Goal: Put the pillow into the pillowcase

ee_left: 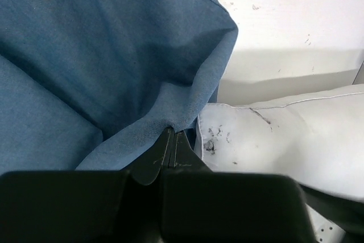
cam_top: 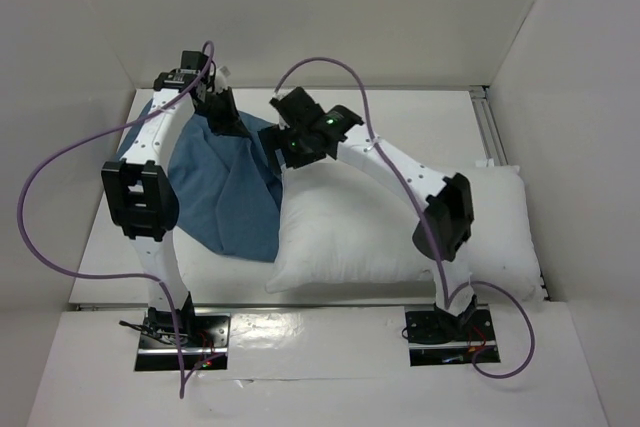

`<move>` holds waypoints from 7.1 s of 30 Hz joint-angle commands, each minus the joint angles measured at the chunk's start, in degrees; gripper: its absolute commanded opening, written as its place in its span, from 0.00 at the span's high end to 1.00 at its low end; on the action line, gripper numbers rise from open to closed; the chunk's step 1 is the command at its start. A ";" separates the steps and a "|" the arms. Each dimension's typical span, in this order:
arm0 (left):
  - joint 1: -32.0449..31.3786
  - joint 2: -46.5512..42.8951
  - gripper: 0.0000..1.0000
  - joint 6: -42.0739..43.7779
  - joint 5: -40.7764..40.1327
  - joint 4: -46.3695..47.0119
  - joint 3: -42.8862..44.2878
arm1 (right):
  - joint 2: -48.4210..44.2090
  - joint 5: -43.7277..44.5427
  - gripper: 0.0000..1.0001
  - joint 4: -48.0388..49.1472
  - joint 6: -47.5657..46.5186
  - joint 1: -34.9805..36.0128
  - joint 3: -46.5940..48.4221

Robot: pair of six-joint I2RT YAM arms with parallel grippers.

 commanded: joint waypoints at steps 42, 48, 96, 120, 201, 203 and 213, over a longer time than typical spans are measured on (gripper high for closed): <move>-0.79 -23.44 1.00 5.41 3.55 -0.43 -20.46 | 7.18 -11.99 1.00 1.10 -3.33 -8.64 9.32; -3.60 -23.62 1.00 6.55 3.55 -1.74 -21.53 | 4.10 -14.18 1.00 9.63 0.62 -12.50 1.68; -8.71 -18.96 1.00 4.70 3.38 -3.33 -18.10 | -16.29 -8.03 0.41 41.15 -9.39 6.65 -35.23; -3.70 -20.02 1.00 3.03 7.59 -3.33 -16.52 | -10.92 9.82 1.00 64.57 -5.26 12.72 -44.38; 0.70 -28.28 1.00 0.75 2.76 -1.22 -23.19 | -17.88 21.58 0.26 51.93 -8.32 18.34 -44.48; 0.70 -28.28 1.00 0.75 2.76 -1.22 -23.19 | -15.51 22.29 0.24 51.30 -11.04 17.82 -42.63; 0.70 -28.80 1.00 0.22 3.29 -1.22 -22.67 | -0.84 21.41 0.22 56.04 -18.09 17.20 -33.67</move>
